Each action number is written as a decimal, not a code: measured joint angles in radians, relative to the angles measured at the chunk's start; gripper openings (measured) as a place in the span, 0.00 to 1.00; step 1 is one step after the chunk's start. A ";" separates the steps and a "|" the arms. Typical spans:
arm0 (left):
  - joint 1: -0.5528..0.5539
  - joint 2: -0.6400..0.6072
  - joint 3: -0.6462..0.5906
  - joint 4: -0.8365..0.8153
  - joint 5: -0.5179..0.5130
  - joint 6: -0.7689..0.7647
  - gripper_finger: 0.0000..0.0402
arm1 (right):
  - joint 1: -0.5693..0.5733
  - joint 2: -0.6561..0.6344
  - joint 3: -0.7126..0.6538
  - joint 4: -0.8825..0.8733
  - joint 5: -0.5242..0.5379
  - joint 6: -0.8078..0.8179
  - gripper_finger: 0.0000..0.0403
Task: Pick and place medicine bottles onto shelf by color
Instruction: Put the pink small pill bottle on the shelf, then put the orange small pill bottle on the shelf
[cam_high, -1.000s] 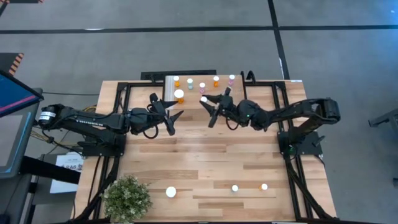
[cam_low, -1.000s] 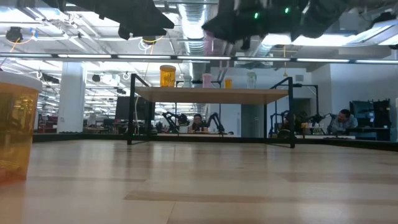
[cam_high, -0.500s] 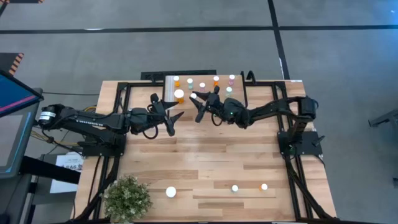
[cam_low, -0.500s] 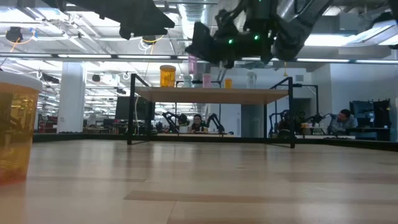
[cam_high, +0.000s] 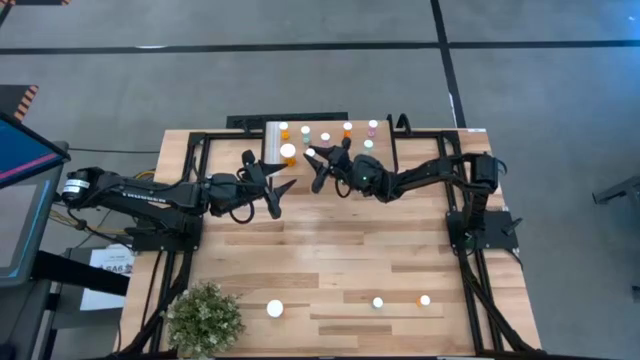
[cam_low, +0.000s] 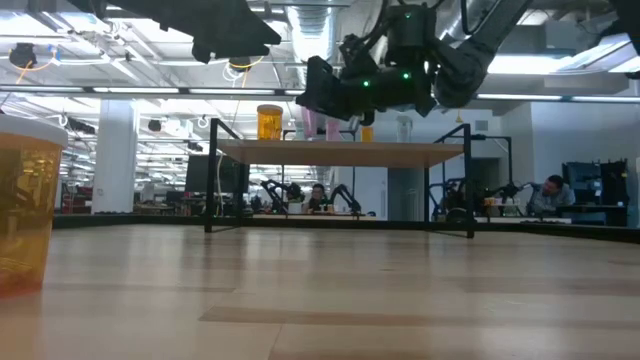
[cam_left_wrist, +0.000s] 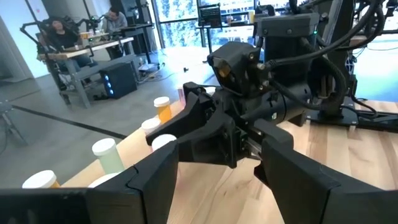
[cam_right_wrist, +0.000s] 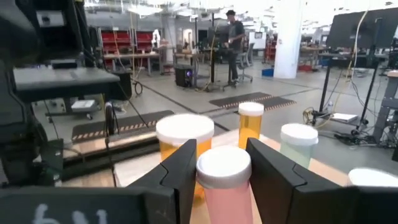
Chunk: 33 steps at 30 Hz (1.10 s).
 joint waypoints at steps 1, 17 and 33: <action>0.000 0.000 0.000 0.000 0.000 0.000 0.55 | 0.000 0.000 0.000 -0.003 0.000 0.000 0.38; 0.000 0.000 0.000 0.002 0.001 0.000 0.55 | -0.005 -0.001 0.000 -0.078 0.000 0.023 0.43; 0.000 0.000 0.000 0.001 0.009 -0.001 0.55 | -0.005 -0.002 0.000 -0.077 0.021 0.024 0.56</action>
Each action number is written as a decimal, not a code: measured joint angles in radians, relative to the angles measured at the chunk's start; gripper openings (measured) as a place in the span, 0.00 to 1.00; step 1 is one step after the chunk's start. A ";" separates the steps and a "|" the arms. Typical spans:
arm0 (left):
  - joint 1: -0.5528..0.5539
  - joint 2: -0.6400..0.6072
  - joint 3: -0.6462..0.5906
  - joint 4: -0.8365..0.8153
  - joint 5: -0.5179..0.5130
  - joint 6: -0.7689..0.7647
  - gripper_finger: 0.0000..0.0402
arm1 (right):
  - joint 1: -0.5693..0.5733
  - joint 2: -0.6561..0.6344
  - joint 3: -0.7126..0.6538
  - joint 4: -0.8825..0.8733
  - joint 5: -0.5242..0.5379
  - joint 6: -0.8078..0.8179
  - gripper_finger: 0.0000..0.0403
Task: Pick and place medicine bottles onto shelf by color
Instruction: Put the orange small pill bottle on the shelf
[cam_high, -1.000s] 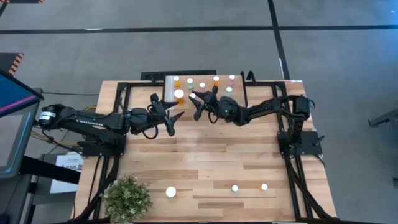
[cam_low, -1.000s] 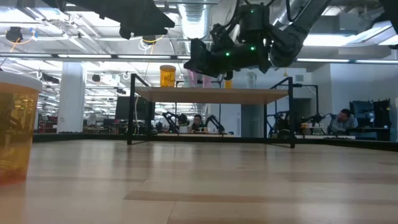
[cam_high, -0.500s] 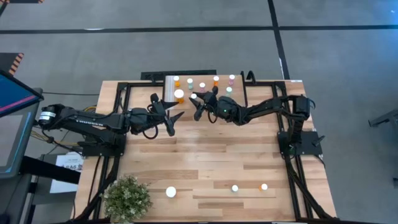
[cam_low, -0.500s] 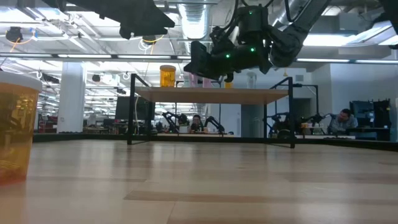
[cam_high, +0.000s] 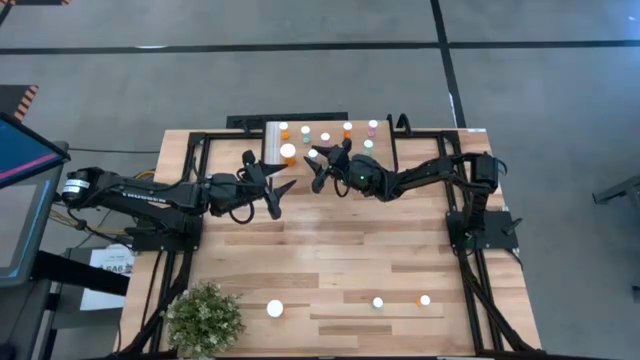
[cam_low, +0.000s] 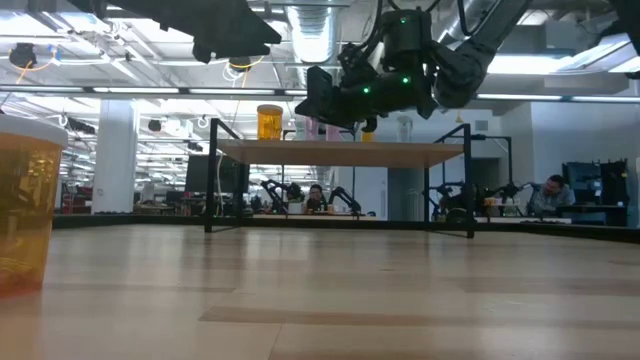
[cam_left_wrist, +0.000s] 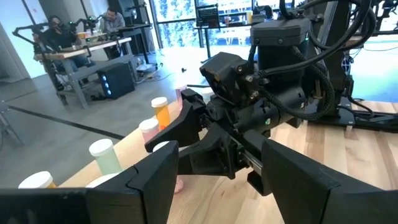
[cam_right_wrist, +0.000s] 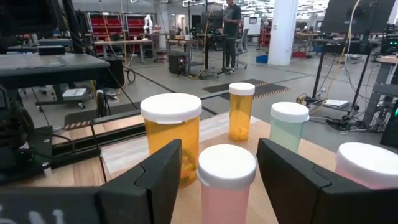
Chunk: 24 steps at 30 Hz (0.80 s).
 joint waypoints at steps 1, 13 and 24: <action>0.000 0.000 0.000 0.000 0.000 0.000 0.55 | 0.000 0.000 0.000 0.002 0.000 0.000 0.57; 0.000 0.000 0.000 -0.005 0.000 0.001 0.55 | 0.016 -0.049 0.000 -0.016 0.005 -0.033 0.60; 0.000 0.000 0.000 -0.012 0.000 0.005 0.55 | 0.061 -0.288 0.000 -0.264 0.005 0.000 0.59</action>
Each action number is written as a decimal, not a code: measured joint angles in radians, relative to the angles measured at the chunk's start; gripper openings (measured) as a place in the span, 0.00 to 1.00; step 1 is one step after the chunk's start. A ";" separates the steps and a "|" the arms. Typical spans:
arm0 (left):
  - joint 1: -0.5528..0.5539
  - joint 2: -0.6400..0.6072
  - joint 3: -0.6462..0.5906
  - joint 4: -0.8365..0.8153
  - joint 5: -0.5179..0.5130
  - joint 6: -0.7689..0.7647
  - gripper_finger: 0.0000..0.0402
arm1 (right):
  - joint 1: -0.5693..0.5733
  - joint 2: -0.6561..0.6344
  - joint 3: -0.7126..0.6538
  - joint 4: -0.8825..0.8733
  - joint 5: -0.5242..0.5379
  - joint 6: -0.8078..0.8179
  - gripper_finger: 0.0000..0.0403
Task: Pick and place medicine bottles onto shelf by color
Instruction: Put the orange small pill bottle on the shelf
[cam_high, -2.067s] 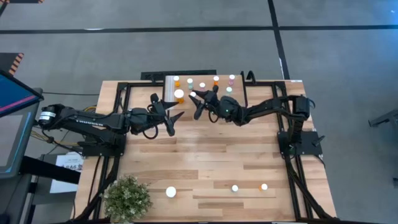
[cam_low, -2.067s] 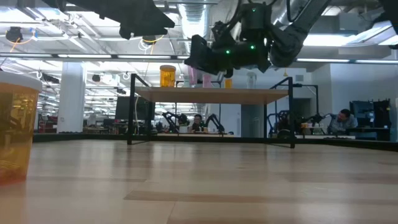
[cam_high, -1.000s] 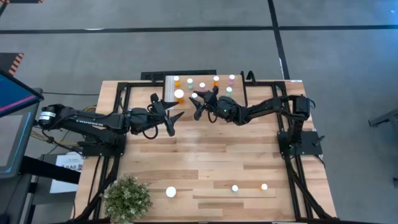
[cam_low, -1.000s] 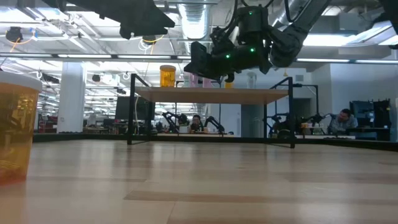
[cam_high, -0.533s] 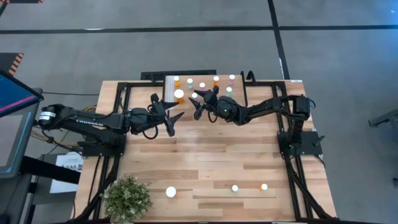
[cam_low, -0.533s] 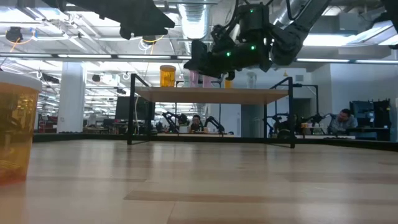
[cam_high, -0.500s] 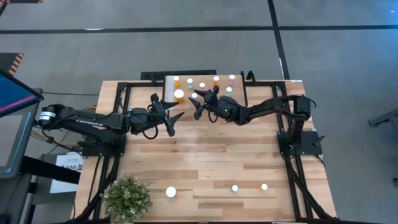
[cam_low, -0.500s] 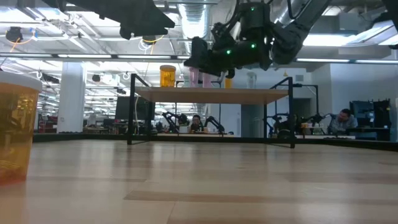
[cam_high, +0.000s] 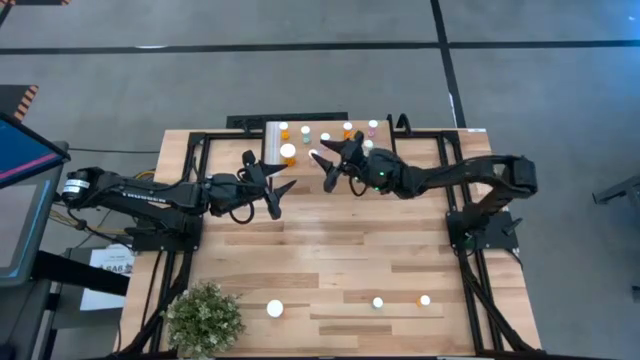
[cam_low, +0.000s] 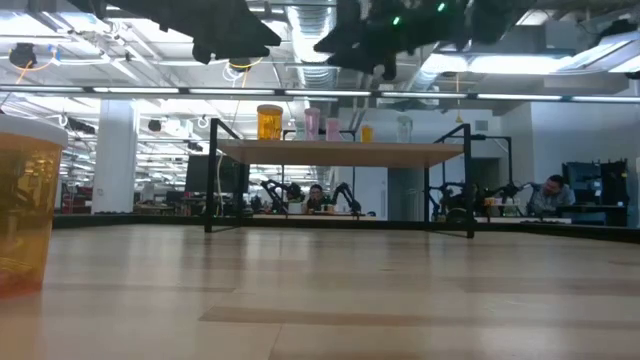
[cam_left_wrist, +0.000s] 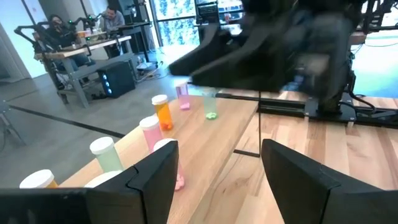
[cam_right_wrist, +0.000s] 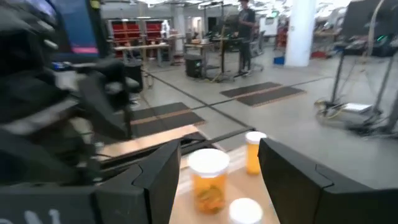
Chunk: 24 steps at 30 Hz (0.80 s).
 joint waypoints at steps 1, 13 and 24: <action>0.000 0.000 0.000 0.000 0.000 0.000 0.55 | 0.008 -0.027 0.000 -0.040 0.000 0.019 0.59; 0.000 0.000 0.000 -0.017 0.000 -0.001 0.55 | 0.190 -0.400 0.000 -0.289 -0.005 0.098 0.58; 0.000 0.000 0.000 -0.003 0.000 -0.010 0.55 | 0.346 -0.643 0.000 -0.296 -0.005 0.098 0.58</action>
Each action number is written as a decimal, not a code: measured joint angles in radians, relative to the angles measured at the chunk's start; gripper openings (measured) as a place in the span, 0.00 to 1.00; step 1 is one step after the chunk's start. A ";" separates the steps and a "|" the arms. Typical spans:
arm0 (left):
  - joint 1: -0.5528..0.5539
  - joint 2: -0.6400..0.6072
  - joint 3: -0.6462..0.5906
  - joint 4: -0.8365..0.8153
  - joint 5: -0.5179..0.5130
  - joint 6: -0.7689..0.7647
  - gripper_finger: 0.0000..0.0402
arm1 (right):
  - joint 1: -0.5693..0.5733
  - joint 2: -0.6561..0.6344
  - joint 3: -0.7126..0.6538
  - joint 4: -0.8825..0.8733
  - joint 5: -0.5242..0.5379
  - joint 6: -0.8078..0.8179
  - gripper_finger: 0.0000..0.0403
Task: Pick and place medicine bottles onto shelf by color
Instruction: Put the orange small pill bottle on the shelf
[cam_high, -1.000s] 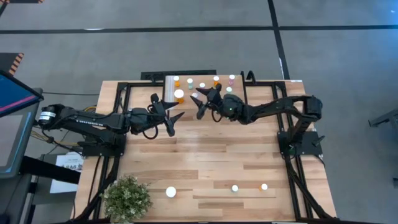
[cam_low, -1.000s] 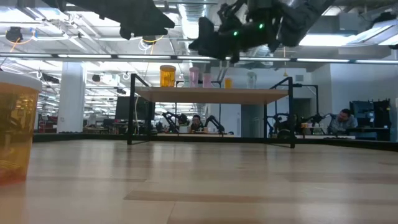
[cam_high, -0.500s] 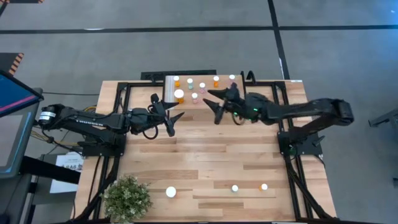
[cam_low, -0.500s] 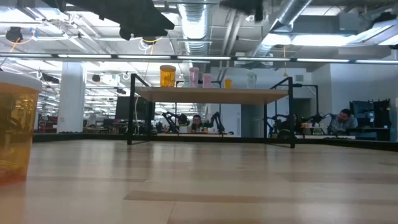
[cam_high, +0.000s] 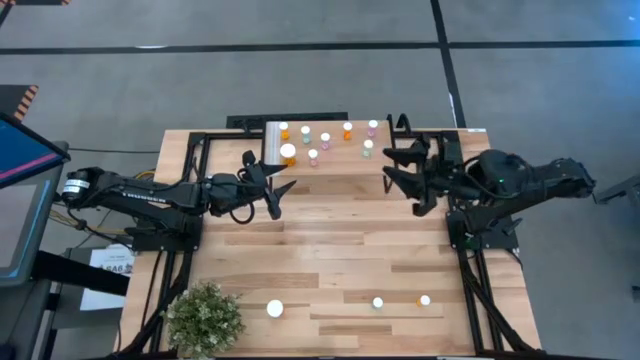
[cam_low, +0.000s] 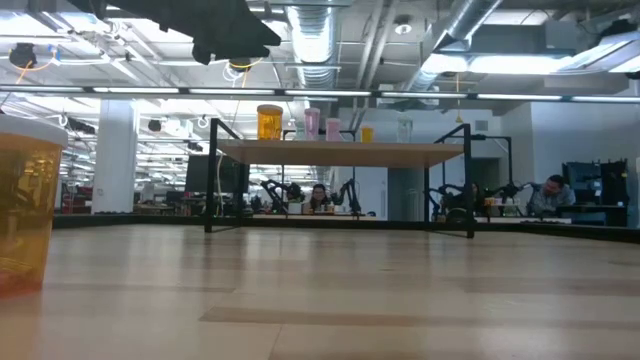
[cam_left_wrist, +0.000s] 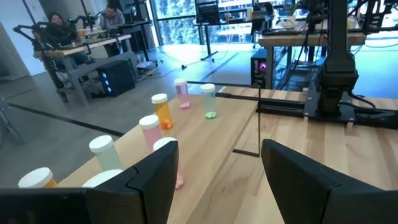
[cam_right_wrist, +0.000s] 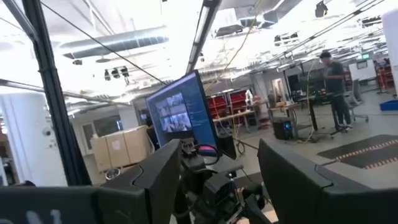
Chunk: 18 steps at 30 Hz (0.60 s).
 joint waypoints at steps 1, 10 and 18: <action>0.000 0.000 0.000 0.002 0.000 -0.002 0.55 | 0.005 -0.007 0.000 -0.002 0.000 0.000 0.58; 0.000 0.000 0.000 -0.018 0.117 -0.030 0.55 | 0.007 0.005 0.000 -0.003 0.000 0.005 0.58; -0.057 0.000 0.027 -0.122 0.432 -0.093 0.55 | 0.010 0.082 0.000 -0.011 -0.072 0.253 0.58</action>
